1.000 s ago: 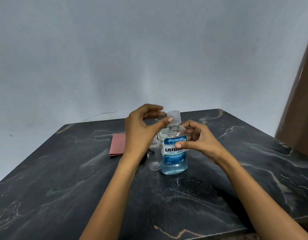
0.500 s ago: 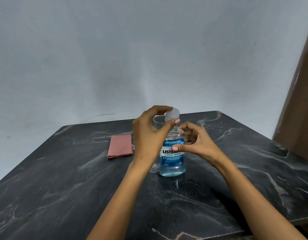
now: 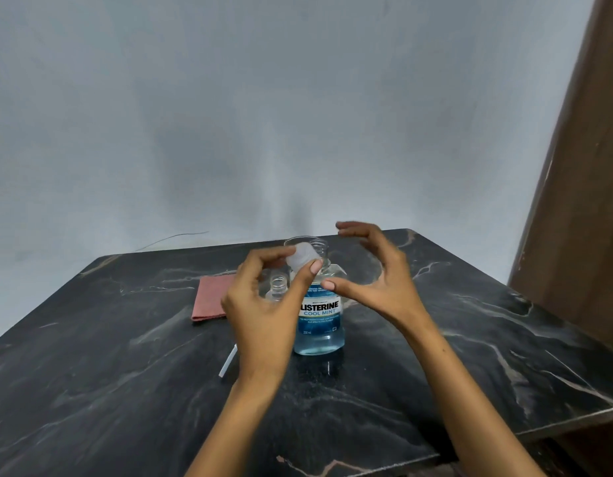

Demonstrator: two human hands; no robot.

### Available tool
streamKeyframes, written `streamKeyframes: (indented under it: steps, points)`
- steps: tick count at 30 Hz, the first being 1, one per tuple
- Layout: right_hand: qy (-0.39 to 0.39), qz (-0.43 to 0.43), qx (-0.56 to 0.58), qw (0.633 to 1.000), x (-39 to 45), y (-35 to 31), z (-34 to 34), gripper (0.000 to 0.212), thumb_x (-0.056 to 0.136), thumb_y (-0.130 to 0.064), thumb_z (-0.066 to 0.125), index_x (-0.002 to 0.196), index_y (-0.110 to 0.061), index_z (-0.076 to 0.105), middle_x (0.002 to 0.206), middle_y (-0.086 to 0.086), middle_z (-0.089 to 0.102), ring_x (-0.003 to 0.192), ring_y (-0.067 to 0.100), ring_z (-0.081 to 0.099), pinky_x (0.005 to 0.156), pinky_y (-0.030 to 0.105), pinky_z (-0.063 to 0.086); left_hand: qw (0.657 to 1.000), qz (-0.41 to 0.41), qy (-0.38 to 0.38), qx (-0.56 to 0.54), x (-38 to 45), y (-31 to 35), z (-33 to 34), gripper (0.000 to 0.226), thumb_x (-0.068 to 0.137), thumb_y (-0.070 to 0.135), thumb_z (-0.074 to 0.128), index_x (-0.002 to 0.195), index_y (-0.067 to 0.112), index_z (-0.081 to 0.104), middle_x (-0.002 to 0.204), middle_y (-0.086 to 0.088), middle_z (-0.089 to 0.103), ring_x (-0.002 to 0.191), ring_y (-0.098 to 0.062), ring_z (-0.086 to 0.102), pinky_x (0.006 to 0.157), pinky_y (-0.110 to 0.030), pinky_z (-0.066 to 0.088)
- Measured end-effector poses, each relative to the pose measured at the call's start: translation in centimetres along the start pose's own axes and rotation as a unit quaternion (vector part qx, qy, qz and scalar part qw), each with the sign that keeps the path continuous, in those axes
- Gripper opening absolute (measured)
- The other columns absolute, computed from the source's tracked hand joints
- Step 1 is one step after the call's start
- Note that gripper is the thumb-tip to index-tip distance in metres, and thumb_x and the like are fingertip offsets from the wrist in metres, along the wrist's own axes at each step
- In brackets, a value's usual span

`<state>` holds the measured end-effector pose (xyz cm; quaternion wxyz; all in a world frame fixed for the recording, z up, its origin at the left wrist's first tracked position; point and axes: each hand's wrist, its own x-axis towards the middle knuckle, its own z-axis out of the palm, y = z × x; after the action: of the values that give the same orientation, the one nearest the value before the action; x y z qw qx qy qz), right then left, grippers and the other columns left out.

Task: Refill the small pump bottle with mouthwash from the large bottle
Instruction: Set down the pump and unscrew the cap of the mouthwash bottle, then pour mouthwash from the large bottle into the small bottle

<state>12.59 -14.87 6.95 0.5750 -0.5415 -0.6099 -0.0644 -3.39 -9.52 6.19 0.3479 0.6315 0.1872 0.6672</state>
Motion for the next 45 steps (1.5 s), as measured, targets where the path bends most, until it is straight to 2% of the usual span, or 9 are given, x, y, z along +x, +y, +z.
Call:
streamKeyframes:
  steps: [6,15,18,22,31,34,38,42,45]
  points:
    - [0.012,-0.185,-0.113,0.976,-2.2,-3.5,0.6,0.040,0.073,-0.027,0.082,0.104,-0.010,0.065,0.117,-0.001,0.063,0.115,0.011,0.058,0.094,0.030,0.048,0.989,-0.115,-0.026,-0.093,-1.4,0.5,-1.0,0.027,0.063,0.035,0.079,0.084,0.020,0.071,0.086,0.002,0.074,0.083,-0.020,0.068,0.075,-0.042,0.055]
    - [-0.017,-0.117,-0.071,0.990,-4.6,-4.1,0.9,0.025,0.076,-0.009,0.073,0.100,-0.008,0.069,0.100,-0.002,0.066,0.087,0.009,0.063,0.071,0.023,0.056,0.975,-0.167,-0.094,-0.116,-2.0,-0.4,-1.9,0.030,0.065,0.040,0.074,0.078,0.014,0.071,0.075,0.001,0.073,0.070,-0.003,0.065,0.060,-0.011,0.047]
    - [-0.114,0.004,-0.093,0.989,-5.0,-4.1,-0.2,0.025,0.071,-0.027,0.065,0.095,-0.022,0.072,0.086,-0.011,0.064,0.074,0.009,0.062,0.064,0.026,0.055,0.983,-0.156,-0.055,-0.081,-1.0,-1.5,-2.6,0.029,0.072,0.043,0.070,0.078,0.014,0.070,0.070,0.008,0.070,0.063,0.002,0.061,0.059,-0.011,0.047]
    - [-0.252,0.084,-0.270,0.926,-6.0,-2.9,-0.8,0.042,0.063,-0.051,0.049,0.096,-0.035,0.069,0.079,-0.011,0.065,0.069,0.007,0.058,0.066,0.032,0.052,0.984,-0.171,0.002,-0.044,2.1,-3.9,-3.4,0.016,0.085,0.032,0.068,0.078,0.017,0.067,0.080,0.001,0.071,0.070,-0.003,0.060,0.068,-0.019,0.047]
    - [-0.243,0.111,-0.306,0.914,-6.8,-1.3,-0.2,0.051,0.056,-0.074,0.058,0.088,-0.035,0.061,0.062,-0.028,0.059,0.068,-0.005,0.060,0.061,0.021,0.046,0.978,-0.205,-0.040,0.019,4.2,-8.7,-3.6,0.014,0.087,0.035,0.065,0.083,0.022,0.062,0.089,0.002,0.068,0.078,-0.003,0.059,0.074,-0.022,0.044]
    - [-0.120,0.122,-0.236,0.957,-6.8,-0.9,-0.1,0.053,0.055,-0.079,0.064,0.075,-0.030,0.063,0.065,-0.020,0.064,0.065,-0.004,0.062,0.056,0.019,0.050,0.973,-0.219,-0.076,0.009,3.7,-9.2,-3.5,0.022,0.086,0.040,0.064,0.090,0.019,0.063,0.096,-0.001,0.070,0.091,-0.011,0.062,0.084,-0.023,0.046]
    - [0.069,0.108,-0.132,0.983,-6.1,-0.3,0.5,0.040,0.062,-0.057,0.077,0.084,-0.030,0.058,0.080,-0.014,0.063,0.076,0.003,0.061,0.063,0.020,0.051,0.968,-0.214,-0.132,0.002,3.0,-9.0,-3.5,0.049,0.071,0.054,0.063,0.100,0.015,0.065,0.094,0.003,0.070,0.076,0.005,0.062,0.067,-0.008,0.046]
    - [0.001,0.153,-0.046,0.987,-4.8,0.3,1.0,0.071,0.060,-0.055,0.077,0.118,-0.033,0.042,0.126,-0.014,0.055,0.115,0.000,0.053,0.094,0.024,0.046,0.960,-0.231,-0.157,-0.031,2.8,-9.6,-3.9,0.059,0.060,0.047,0.074,0.108,0.015,0.062,0.105,-0.003,0.071,0.100,-0.011,0.067,0.078,-0.015,0.052]
    - [-0.048,0.169,0.026,0.984,-4.0,0.5,1.4,0.082,0.058,-0.051,0.076,0.127,-0.034,0.034,0.131,-0.014,0.049,0.119,-0.007,0.049,0.092,0.008,0.042,0.959,-0.219,-0.174,-0.037,2.8,-10.0,-4.0,0.066,0.053,0.044,0.080,0.110,0.015,0.062,0.106,-0.004,0.072,0.103,-0.013,0.067,0.087,-0.026,0.053]
